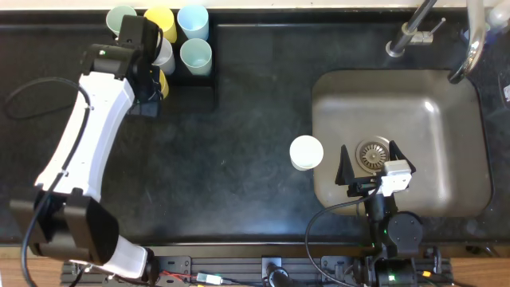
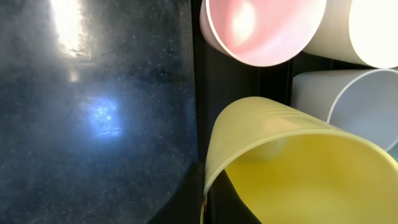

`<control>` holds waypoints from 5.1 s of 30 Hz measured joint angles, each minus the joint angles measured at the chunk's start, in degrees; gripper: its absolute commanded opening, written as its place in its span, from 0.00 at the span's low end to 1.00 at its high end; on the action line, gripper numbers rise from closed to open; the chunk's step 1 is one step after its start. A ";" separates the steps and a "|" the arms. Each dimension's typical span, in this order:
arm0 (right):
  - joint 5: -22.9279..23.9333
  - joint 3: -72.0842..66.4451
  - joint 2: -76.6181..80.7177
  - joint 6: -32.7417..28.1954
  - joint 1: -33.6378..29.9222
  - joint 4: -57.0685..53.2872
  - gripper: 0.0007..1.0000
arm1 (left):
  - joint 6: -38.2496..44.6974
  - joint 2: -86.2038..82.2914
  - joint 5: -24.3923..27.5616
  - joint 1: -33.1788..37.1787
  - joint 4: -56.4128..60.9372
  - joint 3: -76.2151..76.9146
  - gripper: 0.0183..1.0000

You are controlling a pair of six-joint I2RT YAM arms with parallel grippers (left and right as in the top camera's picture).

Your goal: Store Cups

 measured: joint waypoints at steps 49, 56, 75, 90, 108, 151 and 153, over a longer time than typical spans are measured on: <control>0.02 0.00 0.00 0.00 0.00 0.00 1.00 | -0.83 4.20 -4.46 1.09 1.07 -0.20 0.73; 0.00 0.00 0.00 -0.04 0.00 0.02 1.00 | 22.64 -14.62 -7.96 1.09 23.04 -6.51 1.00; 0.02 0.00 0.00 0.00 0.00 -0.04 1.00 | 83.45 -75.21 15.13 1.09 78.01 -68.61 1.00; 0.02 0.00 0.00 -0.02 0.00 -0.02 1.00 | 87.67 -93.53 16.70 1.09 79.08 -83.38 1.00; 0.00 0.00 0.00 -0.02 0.00 -0.07 1.00 | 90.60 -99.01 14.67 1.14 61.75 -88.13 1.00; -0.02 0.00 0.02 -0.02 0.00 0.04 1.00 | 90.60 -99.03 14.51 1.14 61.75 -88.13 1.00; -0.22 0.07 0.46 0.00 0.00 0.04 1.00 | 90.60 -99.03 14.51 1.14 61.75 -88.13 1.00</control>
